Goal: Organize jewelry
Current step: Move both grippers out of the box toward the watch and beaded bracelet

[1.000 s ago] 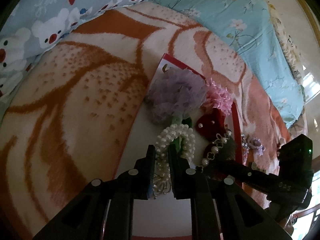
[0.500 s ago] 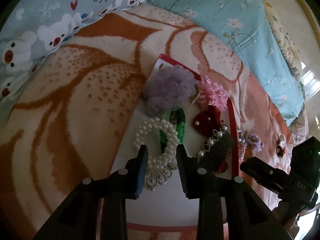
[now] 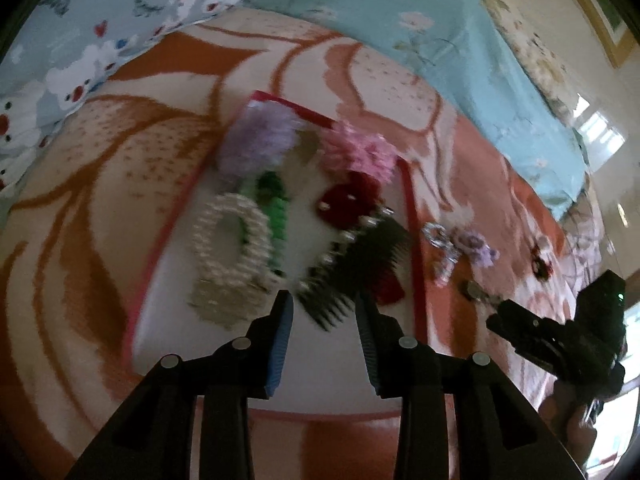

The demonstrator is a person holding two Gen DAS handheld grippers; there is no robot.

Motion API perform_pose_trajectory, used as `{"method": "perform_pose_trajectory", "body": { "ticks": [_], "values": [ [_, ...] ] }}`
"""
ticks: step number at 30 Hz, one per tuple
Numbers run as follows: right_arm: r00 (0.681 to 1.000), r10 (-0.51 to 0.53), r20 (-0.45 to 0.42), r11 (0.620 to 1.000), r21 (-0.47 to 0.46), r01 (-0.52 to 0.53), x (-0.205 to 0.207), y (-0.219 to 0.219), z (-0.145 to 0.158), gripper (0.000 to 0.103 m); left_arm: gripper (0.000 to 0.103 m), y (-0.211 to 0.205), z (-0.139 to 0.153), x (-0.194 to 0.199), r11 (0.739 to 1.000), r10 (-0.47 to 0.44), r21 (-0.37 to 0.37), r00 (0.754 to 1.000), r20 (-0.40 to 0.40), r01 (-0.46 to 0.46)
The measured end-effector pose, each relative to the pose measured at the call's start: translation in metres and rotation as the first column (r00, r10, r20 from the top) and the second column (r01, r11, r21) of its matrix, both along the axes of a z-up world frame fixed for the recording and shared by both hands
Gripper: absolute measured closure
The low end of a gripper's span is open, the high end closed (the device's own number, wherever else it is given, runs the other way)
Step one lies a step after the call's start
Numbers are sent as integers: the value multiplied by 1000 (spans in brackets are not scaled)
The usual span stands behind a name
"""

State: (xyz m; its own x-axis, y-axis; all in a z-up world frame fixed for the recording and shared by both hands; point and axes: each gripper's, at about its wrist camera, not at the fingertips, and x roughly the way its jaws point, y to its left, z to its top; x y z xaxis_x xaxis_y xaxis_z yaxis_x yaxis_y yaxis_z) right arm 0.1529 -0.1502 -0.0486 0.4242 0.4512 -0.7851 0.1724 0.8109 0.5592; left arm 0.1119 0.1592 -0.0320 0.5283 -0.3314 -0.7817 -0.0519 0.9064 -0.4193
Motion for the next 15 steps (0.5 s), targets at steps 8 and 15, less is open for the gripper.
{"method": "perform_pose_trajectory", "body": {
  "ticks": [8, 15],
  "values": [
    [996, -85, 8, 996, -16, 85, -15, -43, 4, 49, 69, -39, 6, 2, 996, -92, 14, 996, 5, 92],
    [989, -147, 6, 989, -28, 147, -26, -72, 3, 49, 67, -65, 7, 6, 990, -134, 44, 991, 3, 133]
  ]
}}
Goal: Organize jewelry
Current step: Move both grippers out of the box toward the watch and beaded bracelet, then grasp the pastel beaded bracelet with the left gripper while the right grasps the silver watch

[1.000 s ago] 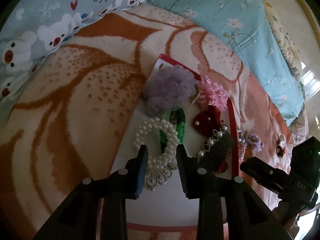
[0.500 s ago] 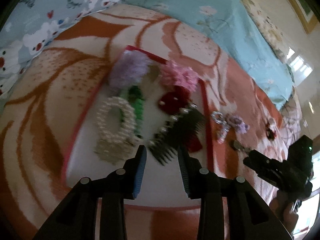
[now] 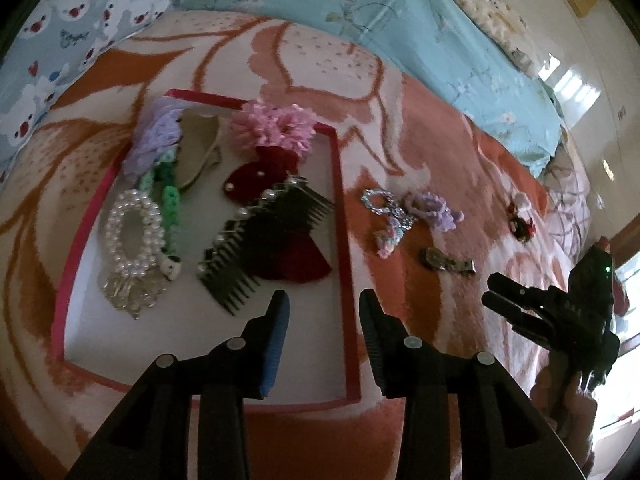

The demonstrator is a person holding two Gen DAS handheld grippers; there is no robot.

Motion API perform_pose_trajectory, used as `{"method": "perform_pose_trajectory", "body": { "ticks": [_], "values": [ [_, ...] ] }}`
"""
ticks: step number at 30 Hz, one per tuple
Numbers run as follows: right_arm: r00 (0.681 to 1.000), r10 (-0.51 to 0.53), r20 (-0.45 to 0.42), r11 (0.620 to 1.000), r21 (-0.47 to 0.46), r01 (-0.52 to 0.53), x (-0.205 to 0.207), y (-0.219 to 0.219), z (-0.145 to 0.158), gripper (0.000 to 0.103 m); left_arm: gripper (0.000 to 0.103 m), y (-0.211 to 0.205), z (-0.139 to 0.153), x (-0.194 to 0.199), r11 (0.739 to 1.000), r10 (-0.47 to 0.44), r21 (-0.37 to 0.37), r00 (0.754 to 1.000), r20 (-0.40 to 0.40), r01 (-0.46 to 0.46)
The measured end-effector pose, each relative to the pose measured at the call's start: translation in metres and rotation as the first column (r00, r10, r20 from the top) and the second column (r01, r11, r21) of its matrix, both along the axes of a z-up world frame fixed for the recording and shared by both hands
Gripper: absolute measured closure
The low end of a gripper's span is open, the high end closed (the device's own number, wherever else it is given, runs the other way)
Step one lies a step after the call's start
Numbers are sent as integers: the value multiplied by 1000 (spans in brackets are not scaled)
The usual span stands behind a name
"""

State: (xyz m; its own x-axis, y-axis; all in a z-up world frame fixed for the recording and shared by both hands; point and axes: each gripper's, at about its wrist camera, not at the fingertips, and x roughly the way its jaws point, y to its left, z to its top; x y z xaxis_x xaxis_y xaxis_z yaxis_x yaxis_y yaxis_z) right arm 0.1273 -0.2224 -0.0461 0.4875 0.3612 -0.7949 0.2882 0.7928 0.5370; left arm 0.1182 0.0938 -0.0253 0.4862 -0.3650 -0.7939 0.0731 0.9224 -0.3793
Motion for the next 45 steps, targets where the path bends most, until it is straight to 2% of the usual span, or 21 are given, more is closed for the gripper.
{"method": "perform_pose_trajectory", "body": {
  "ticks": [9, 13, 16, 18, 20, 22, 24, 28, 30, 34, 36, 38, 40, 45],
  "values": [
    [999, -35, 5, 999, -20, 35, -4, -19, 2, 49, 64, -33, -1, 7, 997, -58, 47, 998, 5, 58],
    [999, -28, 18, 996, -86, 30, -4, -21, 6, 49, 64, -45, -1, 10, 995, -79, 60, 997, 3, 79],
    [999, 22, 36, 982, -186, -15, -1, -17, 12, 49, 64, -53, -3, 13, 992, -96, 78, 995, -1, 96],
    [995, 92, 42, 962, -263, -78, 4, -12, 15, 48, 63, -58, -5, 16, 991, -106, 84, 994, -5, 106],
    [984, 175, 28, 925, -348, -155, 11, -6, 14, 38, 62, -63, -6, 19, 989, -117, 93, 993, -8, 117],
    [968, 251, 1, 882, -412, -229, 18, -2, 10, 36, 61, -70, -8, 23, 986, -128, 107, 992, -13, 128],
    [951, 308, -18, 851, -441, -284, 24, 0, 5, 36, 59, -77, -10, 30, 983, -138, 122, 990, -19, 140],
    [905, 419, -69, 764, -513, -392, 36, 9, -9, 35, 55, -97, -18, 50, 972, -175, 156, 984, -39, 179],
    [882, 461, -96, 734, -517, -440, 41, 13, -16, 35, 54, -108, -22, 61, 965, -189, 177, 981, -50, 195],
    [859, 500, -112, 706, -520, -480, 46, 17, -27, 36, 53, -132, -33, 88, 948, -222, 220, 973, -66, 231],
    [857, 502, -119, 703, -521, -484, 47, 17, -30, 42, 53, -143, -41, 101, 937, -232, 248, 969, -81, 245],
    [858, 498, -122, 701, -526, -482, 46, 17, -30, 63, 53, -153, -48, 111, 928, -239, 273, 967, -89, 255],
    [869, 480, -116, 721, -512, -467, 46, 11, -30, 74, 53, -162, -58, 121, 915, -244, 305, 964, -104, 264],
    [889, 451, -81, 785, -438, -438, 43, 0, -27, 81, 56, -178, -81, 135, 901, -255, 321, 955, -154, 292]
  ]
}}
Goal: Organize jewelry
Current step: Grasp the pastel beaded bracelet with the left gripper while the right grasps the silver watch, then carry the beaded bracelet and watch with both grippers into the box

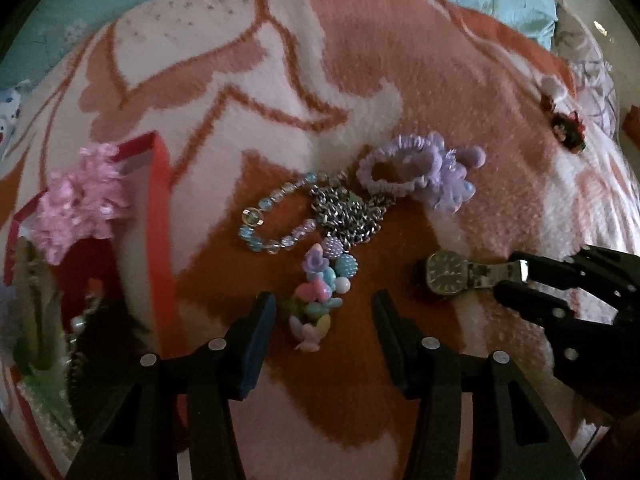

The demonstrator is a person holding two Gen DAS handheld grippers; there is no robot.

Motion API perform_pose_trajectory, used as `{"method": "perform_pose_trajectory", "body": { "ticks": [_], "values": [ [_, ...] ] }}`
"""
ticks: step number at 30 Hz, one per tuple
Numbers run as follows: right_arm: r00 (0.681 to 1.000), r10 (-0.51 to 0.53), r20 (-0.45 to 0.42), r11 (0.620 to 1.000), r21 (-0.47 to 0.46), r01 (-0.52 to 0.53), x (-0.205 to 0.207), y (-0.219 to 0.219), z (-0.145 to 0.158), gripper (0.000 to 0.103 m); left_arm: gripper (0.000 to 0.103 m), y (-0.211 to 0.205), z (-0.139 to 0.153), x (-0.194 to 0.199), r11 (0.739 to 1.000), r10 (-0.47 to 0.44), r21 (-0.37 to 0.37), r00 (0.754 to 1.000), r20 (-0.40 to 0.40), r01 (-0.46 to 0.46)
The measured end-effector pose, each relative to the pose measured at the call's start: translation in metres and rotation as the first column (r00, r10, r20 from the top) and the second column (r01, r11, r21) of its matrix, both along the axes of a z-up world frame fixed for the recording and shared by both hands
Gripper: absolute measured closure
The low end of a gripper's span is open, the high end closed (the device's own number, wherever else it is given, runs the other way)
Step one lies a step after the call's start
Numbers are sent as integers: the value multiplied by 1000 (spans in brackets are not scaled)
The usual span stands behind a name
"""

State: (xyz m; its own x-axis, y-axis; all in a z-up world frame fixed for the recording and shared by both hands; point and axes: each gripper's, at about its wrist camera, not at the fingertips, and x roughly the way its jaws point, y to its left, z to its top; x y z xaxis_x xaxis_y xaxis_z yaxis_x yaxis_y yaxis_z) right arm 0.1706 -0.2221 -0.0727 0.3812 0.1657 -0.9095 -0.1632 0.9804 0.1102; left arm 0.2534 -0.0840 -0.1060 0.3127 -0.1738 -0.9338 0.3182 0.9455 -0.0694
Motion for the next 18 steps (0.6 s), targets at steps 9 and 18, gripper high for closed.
{"method": "perform_pose_trajectory", "body": {
  "ticks": [9, 18],
  "values": [
    [989, -142, -30, 964, 224, 146, -15, -18, 5, 85, 86, 15, 3, -1, 995, 28, -92, 1000, -9, -29],
    [971, -238, 12, 909, 354, 218, -33, -19, 30, 86, 92, 42, 33, -42, 976, 63, -209, 997, 38, -54]
  ]
}}
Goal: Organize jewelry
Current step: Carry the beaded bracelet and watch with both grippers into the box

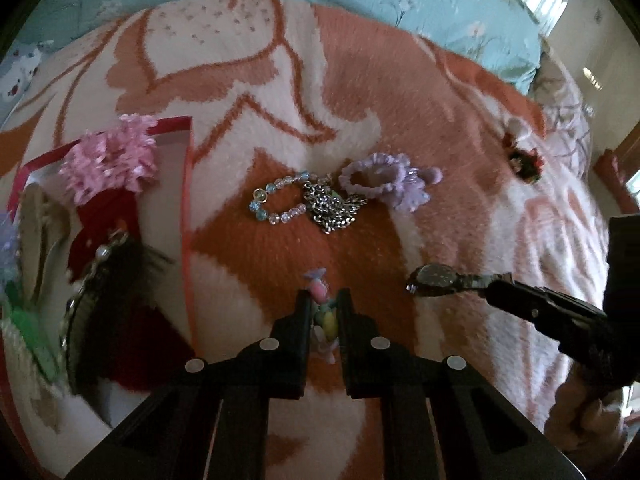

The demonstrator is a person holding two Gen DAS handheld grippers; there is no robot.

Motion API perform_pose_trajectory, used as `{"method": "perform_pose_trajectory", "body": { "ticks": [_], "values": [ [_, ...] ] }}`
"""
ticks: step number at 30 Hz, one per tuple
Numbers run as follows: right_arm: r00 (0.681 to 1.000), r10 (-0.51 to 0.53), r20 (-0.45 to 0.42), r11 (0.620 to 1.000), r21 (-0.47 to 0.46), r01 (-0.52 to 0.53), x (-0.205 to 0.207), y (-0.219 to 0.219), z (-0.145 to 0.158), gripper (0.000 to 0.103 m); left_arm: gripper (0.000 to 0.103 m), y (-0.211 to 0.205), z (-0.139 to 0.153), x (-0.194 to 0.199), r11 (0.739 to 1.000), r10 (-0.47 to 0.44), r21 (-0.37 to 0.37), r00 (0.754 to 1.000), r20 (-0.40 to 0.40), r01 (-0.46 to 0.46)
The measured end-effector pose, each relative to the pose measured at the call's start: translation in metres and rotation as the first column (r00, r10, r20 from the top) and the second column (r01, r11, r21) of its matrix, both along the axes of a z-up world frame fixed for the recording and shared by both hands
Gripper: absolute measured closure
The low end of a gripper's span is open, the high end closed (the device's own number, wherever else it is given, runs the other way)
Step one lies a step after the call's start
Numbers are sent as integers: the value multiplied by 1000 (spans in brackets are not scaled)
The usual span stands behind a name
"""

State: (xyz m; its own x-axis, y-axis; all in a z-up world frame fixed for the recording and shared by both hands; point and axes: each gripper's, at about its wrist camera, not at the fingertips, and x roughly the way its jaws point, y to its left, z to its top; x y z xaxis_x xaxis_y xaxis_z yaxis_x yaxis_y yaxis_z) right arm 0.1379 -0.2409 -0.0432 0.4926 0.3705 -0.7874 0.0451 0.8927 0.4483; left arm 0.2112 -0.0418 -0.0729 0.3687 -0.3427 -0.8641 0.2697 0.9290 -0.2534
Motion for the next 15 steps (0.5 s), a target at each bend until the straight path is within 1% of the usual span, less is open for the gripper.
{"method": "perform_pose_trajectory", "body": {
  "ticks": [7, 15],
  "values": [
    [999, 8, 42, 999, 34, -10, -3, 10, 19, 86, 92, 26, 35, -38, 998, 20, -67, 998, 58, -16],
    [997, 51, 59, 998, 40, -54, -5, 36, 27, 86, 92, 68, 60, -73, 993, 80, -94, 993, 91, -71]
  ]
}}
